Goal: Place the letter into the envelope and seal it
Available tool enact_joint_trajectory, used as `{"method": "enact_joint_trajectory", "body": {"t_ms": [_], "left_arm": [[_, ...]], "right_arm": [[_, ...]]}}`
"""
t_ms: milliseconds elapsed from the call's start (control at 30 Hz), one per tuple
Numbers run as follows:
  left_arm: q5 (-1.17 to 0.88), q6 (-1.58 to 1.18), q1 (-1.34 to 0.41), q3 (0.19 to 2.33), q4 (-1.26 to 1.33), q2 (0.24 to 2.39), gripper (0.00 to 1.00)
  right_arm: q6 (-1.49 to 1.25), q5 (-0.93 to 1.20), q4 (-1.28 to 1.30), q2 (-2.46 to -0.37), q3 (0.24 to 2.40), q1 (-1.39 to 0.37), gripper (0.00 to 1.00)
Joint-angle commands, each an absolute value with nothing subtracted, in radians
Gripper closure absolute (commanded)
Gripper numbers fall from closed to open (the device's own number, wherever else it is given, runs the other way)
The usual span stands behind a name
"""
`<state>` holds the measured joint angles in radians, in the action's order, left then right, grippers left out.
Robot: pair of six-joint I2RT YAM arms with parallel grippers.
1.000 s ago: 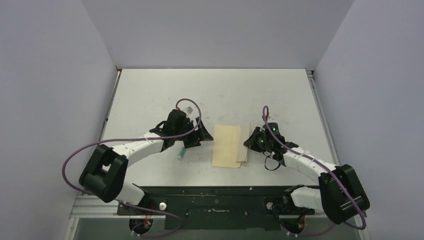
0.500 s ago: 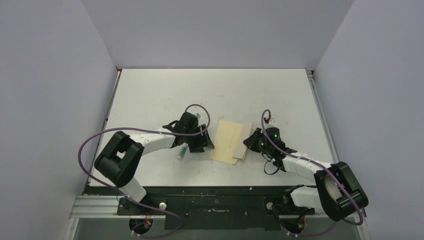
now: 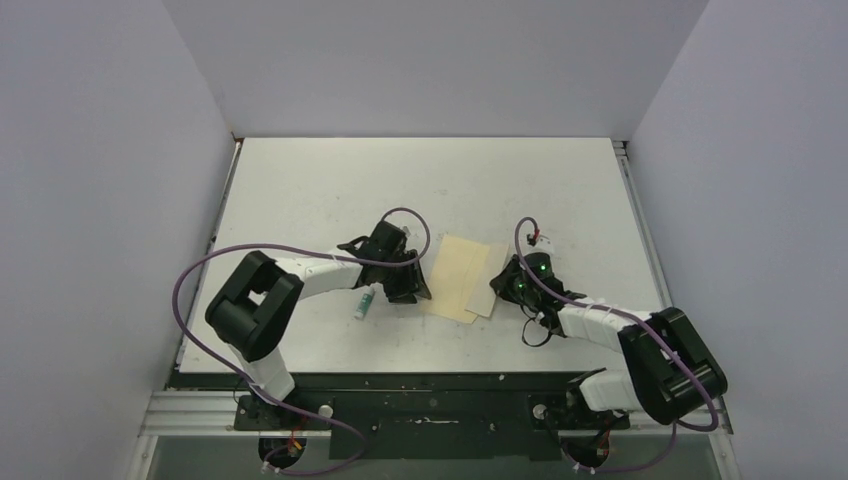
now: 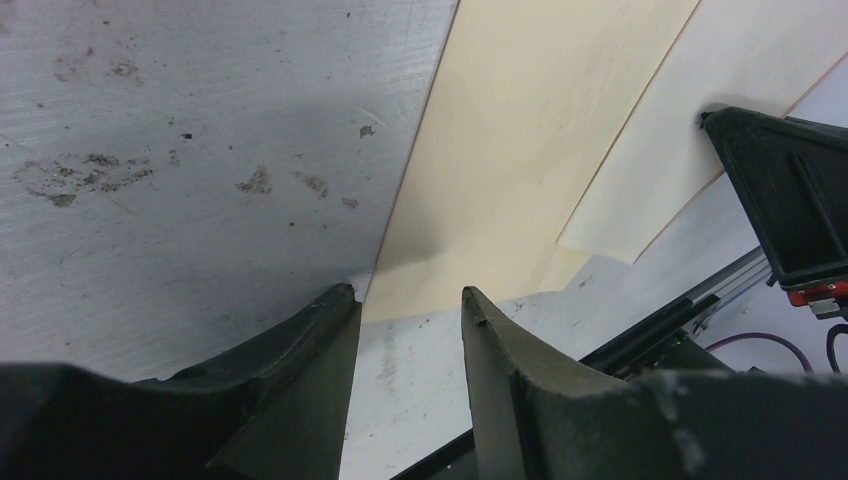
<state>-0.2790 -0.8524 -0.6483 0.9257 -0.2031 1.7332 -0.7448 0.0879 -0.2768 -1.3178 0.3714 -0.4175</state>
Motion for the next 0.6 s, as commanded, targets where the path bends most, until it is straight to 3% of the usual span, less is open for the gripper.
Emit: {"method": "enact_joint_trajectory", "body": {"t_ms": [0, 567], "left_arm": [[-0.289, -0.831, -0.653, 0.952, -0.22, 1.759, 0.6], [-0.317, -0.842, -0.653, 0.927, -0.188, 1.751, 0.64]], "right_arm": [[-0.712, 0.029, -0.338, -1.346, 0.424, -0.474, 0.95], [-0.88, -0.105, -0.283, -1.377, 0.462, -0.545, 0.95]]}}
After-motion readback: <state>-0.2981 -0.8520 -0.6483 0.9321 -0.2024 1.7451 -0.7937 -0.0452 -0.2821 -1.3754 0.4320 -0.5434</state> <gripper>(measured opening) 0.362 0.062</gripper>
